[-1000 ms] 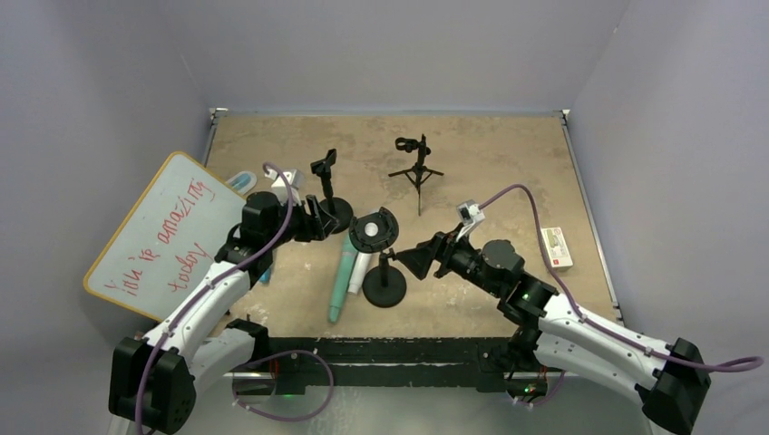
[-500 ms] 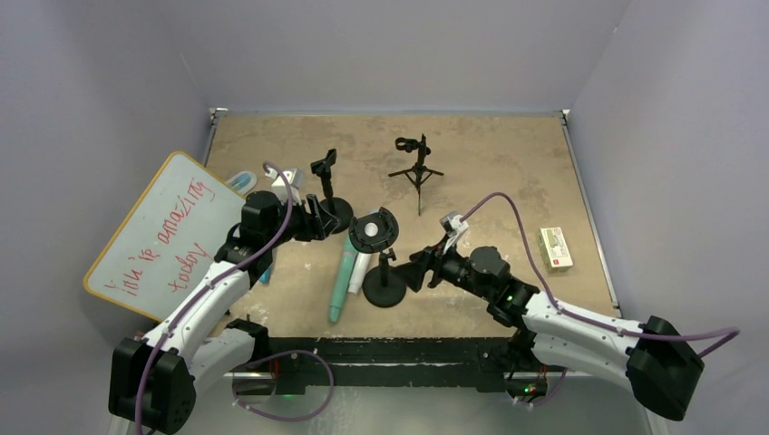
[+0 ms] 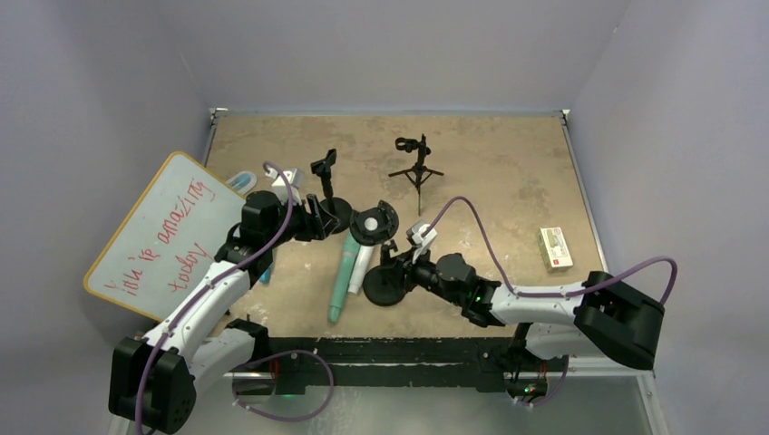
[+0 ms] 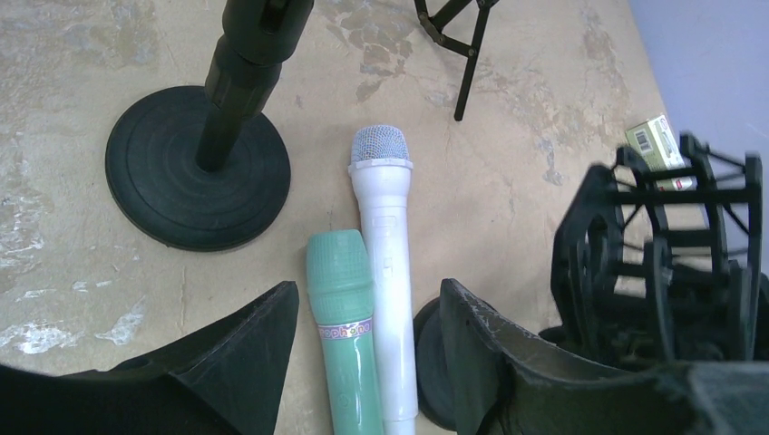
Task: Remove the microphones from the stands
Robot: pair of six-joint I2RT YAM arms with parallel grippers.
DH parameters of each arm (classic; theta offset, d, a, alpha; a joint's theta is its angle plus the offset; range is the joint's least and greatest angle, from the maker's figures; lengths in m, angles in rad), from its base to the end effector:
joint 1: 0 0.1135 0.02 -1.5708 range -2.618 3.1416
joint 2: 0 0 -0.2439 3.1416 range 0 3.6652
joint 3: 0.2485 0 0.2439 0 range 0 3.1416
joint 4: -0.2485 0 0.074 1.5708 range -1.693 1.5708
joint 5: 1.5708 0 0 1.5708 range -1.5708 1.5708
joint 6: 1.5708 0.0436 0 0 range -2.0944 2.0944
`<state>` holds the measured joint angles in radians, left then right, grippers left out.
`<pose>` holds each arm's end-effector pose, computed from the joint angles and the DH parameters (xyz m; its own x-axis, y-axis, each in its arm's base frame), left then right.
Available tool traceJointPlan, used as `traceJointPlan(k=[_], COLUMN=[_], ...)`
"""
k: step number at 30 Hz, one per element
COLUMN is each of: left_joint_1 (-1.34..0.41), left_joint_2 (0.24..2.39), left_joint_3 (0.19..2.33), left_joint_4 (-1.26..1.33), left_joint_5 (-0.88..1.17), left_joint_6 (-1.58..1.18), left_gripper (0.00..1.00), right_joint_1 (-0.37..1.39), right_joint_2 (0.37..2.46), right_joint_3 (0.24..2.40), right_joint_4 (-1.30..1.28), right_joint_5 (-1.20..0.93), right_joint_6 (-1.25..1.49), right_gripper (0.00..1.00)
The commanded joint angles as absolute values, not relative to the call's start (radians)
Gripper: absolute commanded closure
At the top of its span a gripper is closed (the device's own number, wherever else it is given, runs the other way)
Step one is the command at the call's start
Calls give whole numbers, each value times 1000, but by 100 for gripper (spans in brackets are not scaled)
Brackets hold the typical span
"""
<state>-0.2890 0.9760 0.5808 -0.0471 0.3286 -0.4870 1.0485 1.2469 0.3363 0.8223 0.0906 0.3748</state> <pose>0.2153 -0.0787 0.2305 -0.6196 -0.2779 -0.7341 0.2935 0.7854 -0.5450 0.1290 0.2162 0.1844 -0.3405 0.1394 -0.9299 -0.7453 0.5630 0.3572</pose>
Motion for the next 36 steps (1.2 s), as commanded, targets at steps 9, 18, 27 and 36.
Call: traceJointPlan(k=[9, 18, 27, 36], left_joint_1=[-287, -287, -286, -286], left_joint_2=[972, 947, 937, 917], left_joint_3=[606, 609, 611, 621], left_joint_4=[-24, -60, -64, -72], left_joint_5=[324, 296, 277, 267], left_joint_6=[-468, -448, -454, -463], left_gripper=[43, 43, 43, 43], right_joint_1=[1031, 1017, 1017, 1017], right_joint_2=[1261, 1253, 1155, 847], right_joint_3=[406, 348, 396, 303], right_joint_4=[855, 902, 603, 457], right_joint_5=[452, 592, 463, 419], right_joint_6=[232, 334, 437, 541], right_gripper=[80, 78, 51, 24])
